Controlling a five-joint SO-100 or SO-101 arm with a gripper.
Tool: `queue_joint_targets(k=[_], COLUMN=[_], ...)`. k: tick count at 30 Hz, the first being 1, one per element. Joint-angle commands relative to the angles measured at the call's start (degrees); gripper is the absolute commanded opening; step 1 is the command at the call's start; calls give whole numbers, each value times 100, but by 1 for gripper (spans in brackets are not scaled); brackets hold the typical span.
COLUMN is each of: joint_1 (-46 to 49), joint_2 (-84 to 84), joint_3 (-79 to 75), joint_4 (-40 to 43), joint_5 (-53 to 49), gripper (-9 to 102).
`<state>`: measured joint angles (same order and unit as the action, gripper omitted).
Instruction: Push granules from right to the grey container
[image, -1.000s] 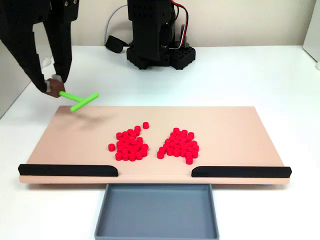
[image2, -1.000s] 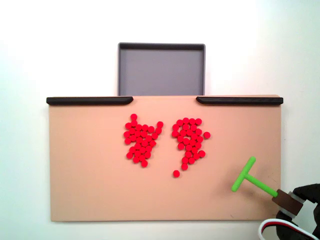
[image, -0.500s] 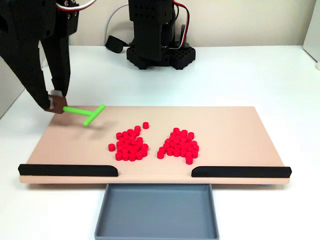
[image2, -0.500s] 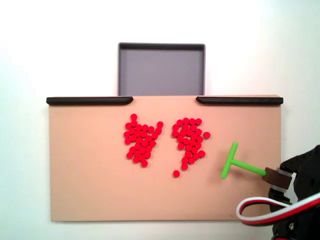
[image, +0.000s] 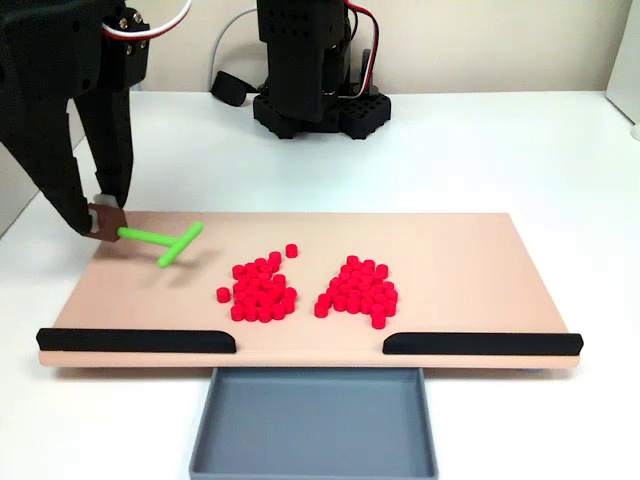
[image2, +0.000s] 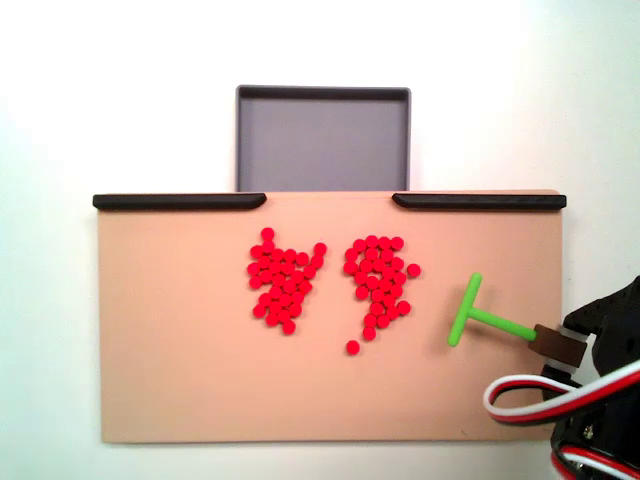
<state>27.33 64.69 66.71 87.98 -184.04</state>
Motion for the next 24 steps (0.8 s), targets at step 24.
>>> queue_joint_targets(k=[24], joint_1=[-396], joint_2=[-721], joint_3=[-967], joint_4=[-18], joint_5=[-2153], gripper=[0])
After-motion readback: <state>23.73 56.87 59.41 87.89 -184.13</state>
